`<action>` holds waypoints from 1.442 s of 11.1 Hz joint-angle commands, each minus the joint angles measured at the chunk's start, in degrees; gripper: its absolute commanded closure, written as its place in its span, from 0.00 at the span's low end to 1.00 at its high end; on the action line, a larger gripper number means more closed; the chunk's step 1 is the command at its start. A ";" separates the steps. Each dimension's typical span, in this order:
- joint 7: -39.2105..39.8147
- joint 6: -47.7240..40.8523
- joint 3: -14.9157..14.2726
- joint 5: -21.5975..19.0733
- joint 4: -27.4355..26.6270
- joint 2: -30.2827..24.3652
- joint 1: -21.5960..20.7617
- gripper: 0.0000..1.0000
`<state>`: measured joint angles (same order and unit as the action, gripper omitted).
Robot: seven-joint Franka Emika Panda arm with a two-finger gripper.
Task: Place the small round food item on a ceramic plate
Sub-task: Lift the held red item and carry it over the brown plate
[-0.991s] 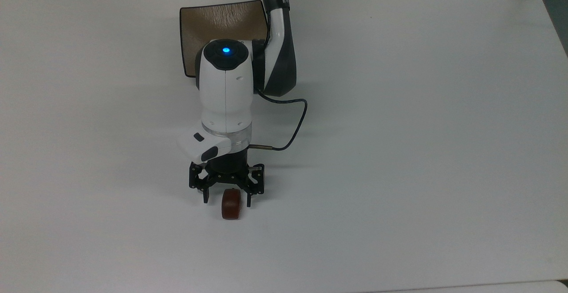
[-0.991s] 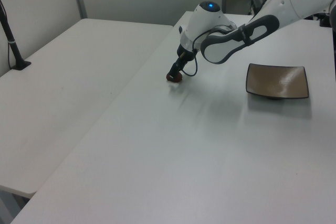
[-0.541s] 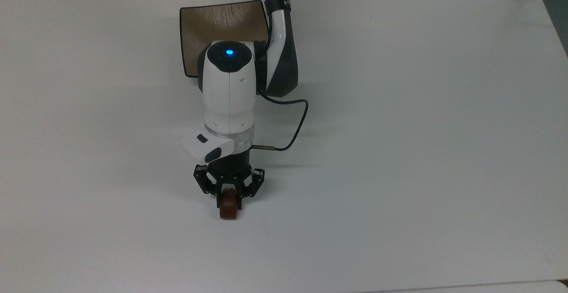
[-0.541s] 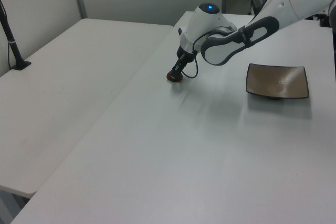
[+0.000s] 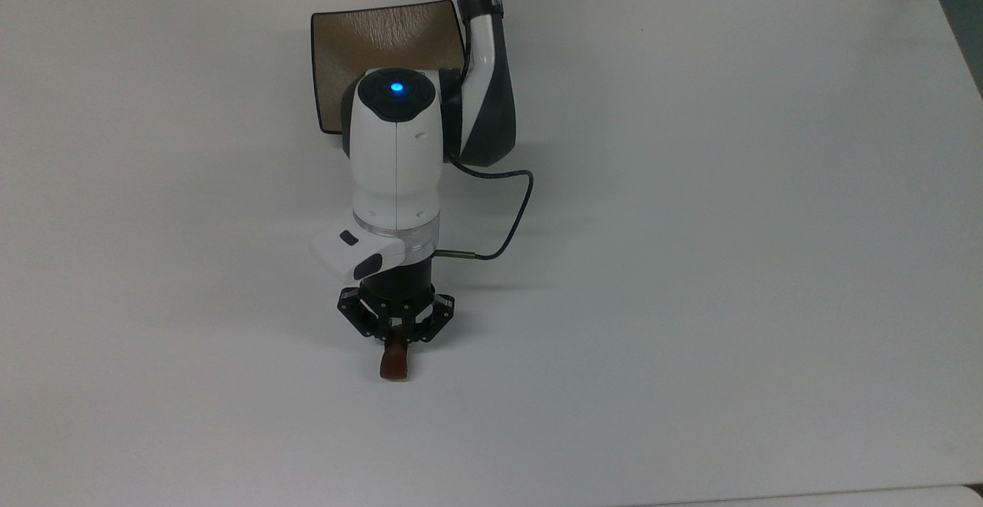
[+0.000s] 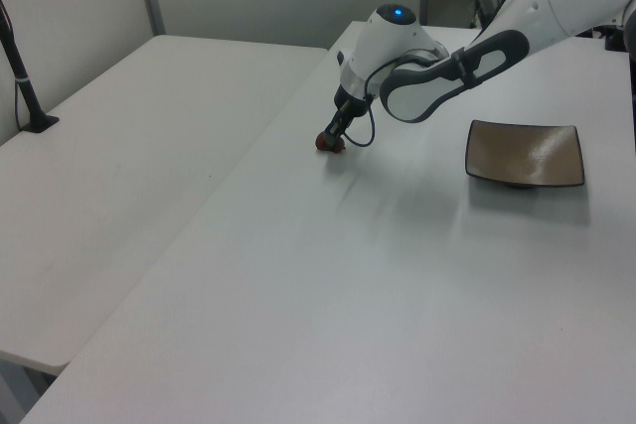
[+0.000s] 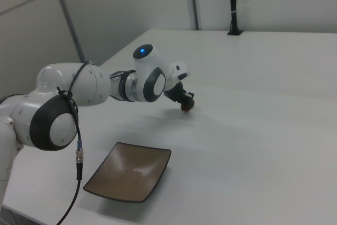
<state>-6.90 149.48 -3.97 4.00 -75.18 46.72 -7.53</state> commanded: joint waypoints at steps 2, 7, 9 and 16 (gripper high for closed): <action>-0.13 -0.15 0.45 1.19 -7.33 -8.90 0.32 0.84; 2.50 -20.77 0.45 0.05 -10.16 -21.03 0.85 0.84; 5.65 -31.13 0.45 -0.13 -11.29 -26.30 0.76 0.84; 15.86 -49.99 0.36 -5.14 -29.02 -44.93 0.76 0.80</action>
<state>6.98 98.97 -3.81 0.02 -92.56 10.06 -6.94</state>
